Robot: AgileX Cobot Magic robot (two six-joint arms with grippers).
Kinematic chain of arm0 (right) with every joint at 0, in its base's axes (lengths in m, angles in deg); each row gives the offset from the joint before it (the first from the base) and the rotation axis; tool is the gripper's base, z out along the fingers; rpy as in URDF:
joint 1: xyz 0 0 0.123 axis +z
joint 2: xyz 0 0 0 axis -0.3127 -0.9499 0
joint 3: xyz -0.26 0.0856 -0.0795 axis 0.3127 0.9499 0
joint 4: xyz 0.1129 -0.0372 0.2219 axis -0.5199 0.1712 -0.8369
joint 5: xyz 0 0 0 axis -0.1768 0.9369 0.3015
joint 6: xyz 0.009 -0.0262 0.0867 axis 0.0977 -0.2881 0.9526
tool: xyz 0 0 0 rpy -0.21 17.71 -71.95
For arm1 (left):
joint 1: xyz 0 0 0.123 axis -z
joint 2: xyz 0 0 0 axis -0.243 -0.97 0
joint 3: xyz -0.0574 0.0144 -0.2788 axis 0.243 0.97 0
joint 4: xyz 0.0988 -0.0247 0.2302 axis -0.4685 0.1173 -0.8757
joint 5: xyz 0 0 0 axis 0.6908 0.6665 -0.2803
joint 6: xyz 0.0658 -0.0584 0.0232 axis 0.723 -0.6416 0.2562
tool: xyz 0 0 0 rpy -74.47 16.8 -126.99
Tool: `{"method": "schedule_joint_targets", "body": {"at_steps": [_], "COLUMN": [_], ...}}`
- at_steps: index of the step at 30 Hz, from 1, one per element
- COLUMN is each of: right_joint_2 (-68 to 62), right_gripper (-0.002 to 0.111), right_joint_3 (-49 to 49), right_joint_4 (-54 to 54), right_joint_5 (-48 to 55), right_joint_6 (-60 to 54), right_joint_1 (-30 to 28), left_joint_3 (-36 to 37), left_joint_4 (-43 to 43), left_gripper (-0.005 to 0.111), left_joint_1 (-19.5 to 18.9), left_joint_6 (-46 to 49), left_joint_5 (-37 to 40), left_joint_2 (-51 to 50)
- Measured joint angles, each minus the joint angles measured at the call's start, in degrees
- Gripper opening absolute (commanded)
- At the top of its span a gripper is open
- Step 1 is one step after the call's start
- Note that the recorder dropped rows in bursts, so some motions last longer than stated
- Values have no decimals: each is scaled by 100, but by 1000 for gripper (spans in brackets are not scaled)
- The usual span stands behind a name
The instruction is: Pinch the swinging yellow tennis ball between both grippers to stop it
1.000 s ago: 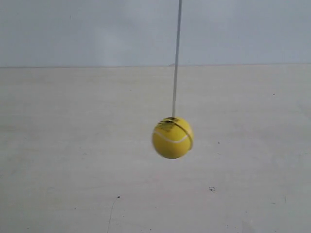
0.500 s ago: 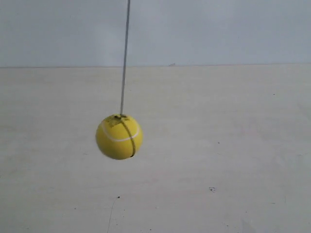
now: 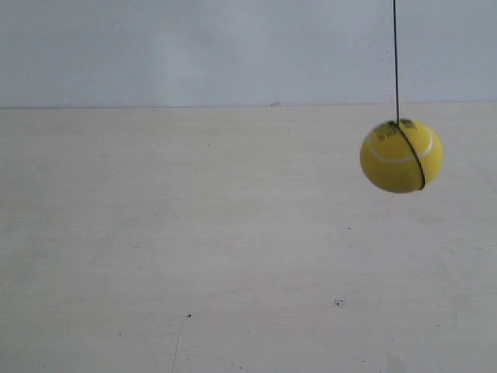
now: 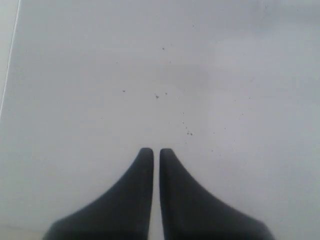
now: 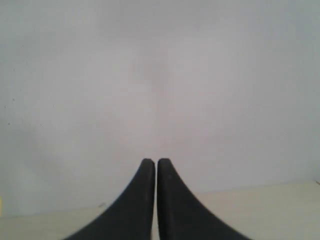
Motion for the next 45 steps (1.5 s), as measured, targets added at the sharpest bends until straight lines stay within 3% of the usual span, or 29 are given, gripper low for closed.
{"method": "schedule_joint_targets", "body": {"at_steps": [6,17,19,23,28,31,34,35,39,42,45], "right_joint_2": [0,0,0,0,0,0,0,4,-166,-722,-1490], "right_gripper": [0,1,8,38,39,39,39,39,39,40,66], "right_joint_3": [0,0,0,0,0,-68,-462,-701,-1239,-1791,-2449], "right_joint_4": [0,0,0,0,0,0,118,223,474,839,1065], "right_joint_5": [673,805,792,384,-248,-351,-350,-363,-363,-229,-73], "right_joint_6": [11,35,60,259,641,797,958,1059,1156,1196,1205], "right_joint_1": [0,0,0,0,0,0,0,0,0,0,0], "left_joint_3": [0,0,0,0,-260,-998,-1638,-1909,-2319,-2509,-2689], "left_joint_4": [-12,-116,-116,-95,-284,-1223,-2290,-2619,-3053,-3304,-3547], "left_gripper": [5,5,5,5,6,25,90,95,80,79,79], "left_joint_1": [0,0,0,0,0,0,0,0,10,10,10], "left_joint_6": [-36,-93,-149,-511,-997,-1819,-2768,-3166,-3805,-4044,-4354], "left_joint_5": [389,485,496,438,-226,-305,-370,-380,-385,-385,-385], "left_joint_2": [0,0,0,0,-390,-851,-1366,-1612,-2285,-2726,-3090]}}
